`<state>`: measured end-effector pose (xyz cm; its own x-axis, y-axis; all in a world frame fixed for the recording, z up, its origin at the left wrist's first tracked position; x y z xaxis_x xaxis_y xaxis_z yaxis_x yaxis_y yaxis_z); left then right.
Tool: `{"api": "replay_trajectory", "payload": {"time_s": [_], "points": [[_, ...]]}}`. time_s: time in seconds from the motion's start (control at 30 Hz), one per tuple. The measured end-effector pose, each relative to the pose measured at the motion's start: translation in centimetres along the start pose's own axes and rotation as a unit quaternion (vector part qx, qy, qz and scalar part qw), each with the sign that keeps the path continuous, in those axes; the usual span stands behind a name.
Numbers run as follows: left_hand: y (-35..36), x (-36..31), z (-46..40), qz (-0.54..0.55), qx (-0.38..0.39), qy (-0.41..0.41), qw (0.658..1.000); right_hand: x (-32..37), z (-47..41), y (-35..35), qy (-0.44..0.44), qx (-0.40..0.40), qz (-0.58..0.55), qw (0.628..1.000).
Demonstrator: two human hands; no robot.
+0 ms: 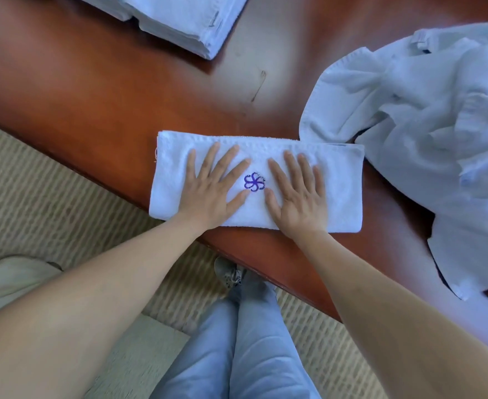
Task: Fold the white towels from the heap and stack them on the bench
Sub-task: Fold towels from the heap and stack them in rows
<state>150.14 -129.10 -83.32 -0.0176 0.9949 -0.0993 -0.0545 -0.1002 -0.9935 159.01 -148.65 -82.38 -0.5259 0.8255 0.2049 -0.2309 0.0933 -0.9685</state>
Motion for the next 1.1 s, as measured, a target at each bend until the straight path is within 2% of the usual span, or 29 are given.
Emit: {"api": "replay_trajectory", "payload": {"time_s": [0.07, 0.17, 0.27, 0.4, 0.6, 0.67, 0.73, 0.8, 0.9, 1.0, 1.1], "points": [[-0.5, 0.0, 0.5, -0.002, 0.017, -0.017, 1.000, -0.1, 0.4, -0.7, 0.003, 0.012, -0.004, 1.000], [-0.9, 1.9, 1.9, -0.031, 0.040, -0.061, 0.997, -3.1, 0.6, -2.1, 0.069, 0.028, 0.018, 0.997], [-0.9, 3.2, 2.8, -0.039, 0.035, -0.053, 0.997, -6.0, 0.9, -2.4, 0.090, 0.033, 0.041, 0.995], [0.4, 3.4, 2.7, -0.033, 0.014, -0.045, 0.998, -6.4, 0.6, -1.1, 0.085, 0.013, 0.051, 0.995], [-2.4, 2.3, 2.0, -0.046, 0.157, -0.110, 0.980, -5.6, 0.0, -3.9, 0.094, 0.154, 0.044, 0.983], [-3.8, 1.3, 1.3, -0.010, 0.198, -0.123, 0.972, -5.3, 0.1, -5.7, 0.105, 0.164, 0.011, 0.981], [-5.4, -0.5, 0.3, 0.005, 0.218, -0.100, 0.971, -5.7, 1.3, -7.3, 0.154, 0.156, -0.034, 0.975], [-6.7, -3.1, -1.2, 0.018, 0.223, -0.054, 0.973, -6.8, 3.0, -8.4, 0.229, 0.169, -0.100, 0.953], [-7.7, -6.8, -4.0, 0.051, 0.236, -0.006, 0.970, -8.6, 4.7, -9.5, 0.350, 0.174, -0.223, 0.893], [-7.8, -10.3, -7.6, 0.075, 0.242, 0.038, 0.967, -9.7, 4.8, -10.0, 0.466, 0.176, -0.300, 0.813], [-7.7, -13.3, -11.3, 0.086, 0.219, 0.077, 0.969, -10.2, 4.5, -9.5, 0.539, 0.226, -0.379, 0.718]]}}
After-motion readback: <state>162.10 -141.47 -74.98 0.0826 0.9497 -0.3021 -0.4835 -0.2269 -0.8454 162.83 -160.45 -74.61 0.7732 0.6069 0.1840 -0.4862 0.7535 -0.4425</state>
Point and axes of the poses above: each hand's wrist, its own z-axis away from the middle knuckle, its own y-axis out of the palm, x = y × z, the point moved 3 cm from there along -z, towards the middle knuckle, and after that the axes turned 6 degrees about y, right-handed, at the moved point
